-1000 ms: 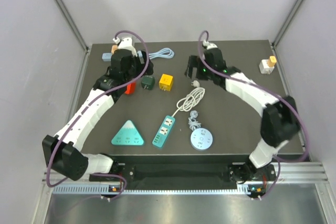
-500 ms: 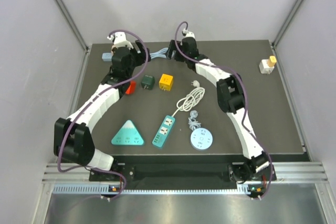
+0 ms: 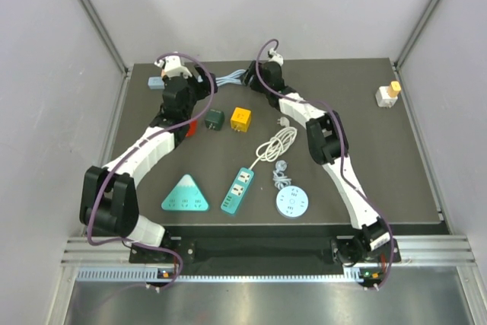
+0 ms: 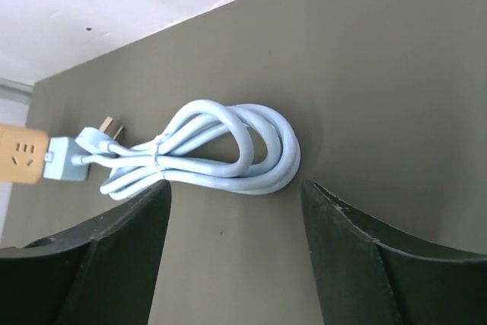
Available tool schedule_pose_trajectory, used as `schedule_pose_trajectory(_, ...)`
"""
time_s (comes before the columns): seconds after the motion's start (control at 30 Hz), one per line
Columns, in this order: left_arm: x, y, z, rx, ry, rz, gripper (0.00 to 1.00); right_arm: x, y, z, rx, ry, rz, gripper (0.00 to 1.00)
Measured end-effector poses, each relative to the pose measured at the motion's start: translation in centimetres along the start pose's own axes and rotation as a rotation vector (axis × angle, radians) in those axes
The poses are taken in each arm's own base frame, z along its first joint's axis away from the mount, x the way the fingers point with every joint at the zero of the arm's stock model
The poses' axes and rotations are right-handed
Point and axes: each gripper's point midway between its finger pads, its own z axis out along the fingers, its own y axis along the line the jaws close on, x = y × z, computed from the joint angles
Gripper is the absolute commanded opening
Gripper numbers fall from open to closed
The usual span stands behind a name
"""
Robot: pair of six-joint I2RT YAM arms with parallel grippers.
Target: Pull the plug off the socket
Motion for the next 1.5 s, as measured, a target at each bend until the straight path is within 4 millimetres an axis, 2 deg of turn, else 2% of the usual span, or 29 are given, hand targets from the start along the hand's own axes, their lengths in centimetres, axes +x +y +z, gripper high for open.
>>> schedule_pose_trajectory(0.1, -0.1, 0.3, 0.0, -0.003, -0.003, -0.002, 0.86, -0.2, 0.0, 0.5, 0.002, -0.016, 0.049, 0.63)
schedule_pose_trajectory(0.23, -0.3, 0.6, -0.5, -0.002, -0.007, -0.006, 0.86, -0.2, -0.4, 1.5, 0.005, -0.044, 0.147, 0.51)
schedule_pose_trajectory(0.4, -1.1, 0.7, -1.5, 0.005, -0.026, -0.017, 0.86, -0.3, -0.6, 2.1, 0.006, -0.063, 0.281, 0.45)
schedule_pose_trajectory(0.5, -1.9, 0.4, -2.0, 0.018, -0.041, -0.025, 0.86, -0.4, -0.9, 2.2, 0.024, -0.078, 0.318, 0.34)
schedule_pose_trajectory(0.53, -2.1, 0.3, -2.2, 0.023, -0.046, -0.029, 0.86, -0.3, -1.1, 2.3, 0.032, -0.082, 0.329, 0.26)
schedule_pose_trajectory(0.6, -2.5, 0.0, -2.4, 0.036, -0.053, -0.032, 0.87, 0.0, -1.5, 2.4, 0.044, -0.084, 0.353, 0.17)
schedule_pose_trajectory(0.63, -2.6, -0.1, -2.4, 0.04, -0.056, -0.033, 0.87, 0.1, -1.7, 2.6, 0.046, -0.087, 0.367, 0.08)
schedule_pose_trajectory(0.7, -2.8, -0.3, -2.4, 0.048, -0.06, -0.034, 0.87, 0.0, -1.6, 2.7, 0.041, -0.094, 0.388, 0.0)
schedule_pose_trajectory(0.93, -1.9, -0.1, -2.0, 0.051, -0.035, -0.028, 0.89, 0.0, -1.6, 2.8, 0.008, -0.121, 0.394, 0.0)
schedule_pose_trajectory(1.03, -0.4, 0.8, 0.7, 0.033, 0.038, -0.023, 0.87, 0.1, -1.7, 2.4, -0.007, -0.122, 0.372, 0.0)
schedule_pose_trajectory(1.17, 1.6, 1.9, 7.0, 0.05, 0.154, -0.06, 0.82, 0.8, -2.0, 0.6, 0.001, -0.078, 0.313, 0.0)
schedule_pose_trajectory(1.33, 5.8, 4.6, 12.1, 0.001, 0.277, -0.111, 0.77, 1.9, -2.2, -2.0, -0.019, -0.03, 0.243, 0.0)
schedule_pose_trajectory(1.43, 7.5, 5.4, 15.0, -0.06, 0.33, -0.142, 0.79, 1.5, -1.7, -3.7, -0.045, -0.024, 0.186, 0.0)
schedule_pose_trajectory(1.5, 7.9, 5.8, 16.6, -0.095, 0.328, -0.175, 0.78, 0.6, -1.4, -4.9, -0.06, -0.031, 0.143, 0.01)
